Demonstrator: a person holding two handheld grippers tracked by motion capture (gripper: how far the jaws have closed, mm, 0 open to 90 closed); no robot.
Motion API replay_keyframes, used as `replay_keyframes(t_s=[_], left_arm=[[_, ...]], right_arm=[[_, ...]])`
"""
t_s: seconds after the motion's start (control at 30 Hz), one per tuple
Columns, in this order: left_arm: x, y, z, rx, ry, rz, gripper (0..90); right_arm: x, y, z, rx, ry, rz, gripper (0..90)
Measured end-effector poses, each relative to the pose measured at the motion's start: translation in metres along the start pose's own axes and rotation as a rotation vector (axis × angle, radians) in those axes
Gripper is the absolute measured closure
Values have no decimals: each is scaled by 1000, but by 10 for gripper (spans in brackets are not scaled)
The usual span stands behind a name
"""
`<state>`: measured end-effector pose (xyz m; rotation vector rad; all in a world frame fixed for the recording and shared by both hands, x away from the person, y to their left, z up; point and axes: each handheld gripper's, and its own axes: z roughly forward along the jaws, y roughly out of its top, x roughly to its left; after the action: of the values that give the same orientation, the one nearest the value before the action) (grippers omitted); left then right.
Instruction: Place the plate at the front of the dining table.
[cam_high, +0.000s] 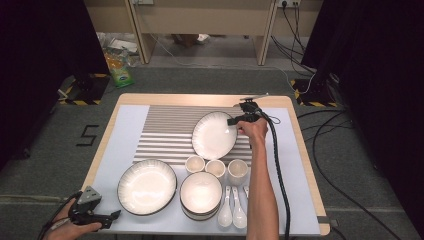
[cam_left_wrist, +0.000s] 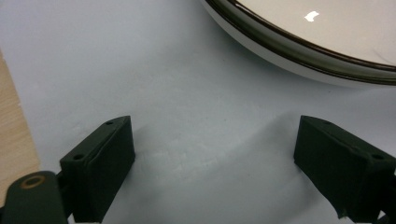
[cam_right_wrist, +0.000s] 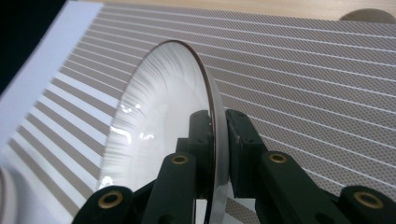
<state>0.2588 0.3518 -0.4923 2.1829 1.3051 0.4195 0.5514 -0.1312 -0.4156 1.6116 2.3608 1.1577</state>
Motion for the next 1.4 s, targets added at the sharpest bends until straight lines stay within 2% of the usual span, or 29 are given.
replay_keyframes(t_s=[0.03, 0.07, 0.1, 0.27, 0.57, 0.6, 0.73, 0.9, 1.23, 1.4], left_arm=[[0, 0, 0, 0, -1, -1, 111], [0, 0, 0, 0, 0, 0, 111], [0, 0, 0, -1, -1, -1, 111], [0, 0, 0, 0, -1, -1, 110], [0, 0, 0, -1, -1, -2, 111], [0, 0, 0, -1, -1, -2, 110], [0, 0, 0, 1, 0, -1, 110], [0, 0, 0, 0, 1, -2, 110], [-1, 0, 0, 0, 4, -2, 110], [-1, 0, 0, 2, 5, -3, 110]], right_arm=[[0, 0, 0, 0, 0, 0, 814], [-1, -2, 0, 21, -31, -21, 825], [-1, -3, 1, 30, -42, -27, 825], [-4, -5, 1, 31, -42, -31, 825], [-3, -6, 3, 56, -92, -51, 799], [-5, -8, 4, 69, -107, -40, 789], [-11, -14, 7, 68, -104, -22, 776], [-19, -21, 11, 94, -119, 4, 748], [-19, -23, 12, 107, -139, -9, 740], [-23, -29, 14, 106, -134, 9, 724]])
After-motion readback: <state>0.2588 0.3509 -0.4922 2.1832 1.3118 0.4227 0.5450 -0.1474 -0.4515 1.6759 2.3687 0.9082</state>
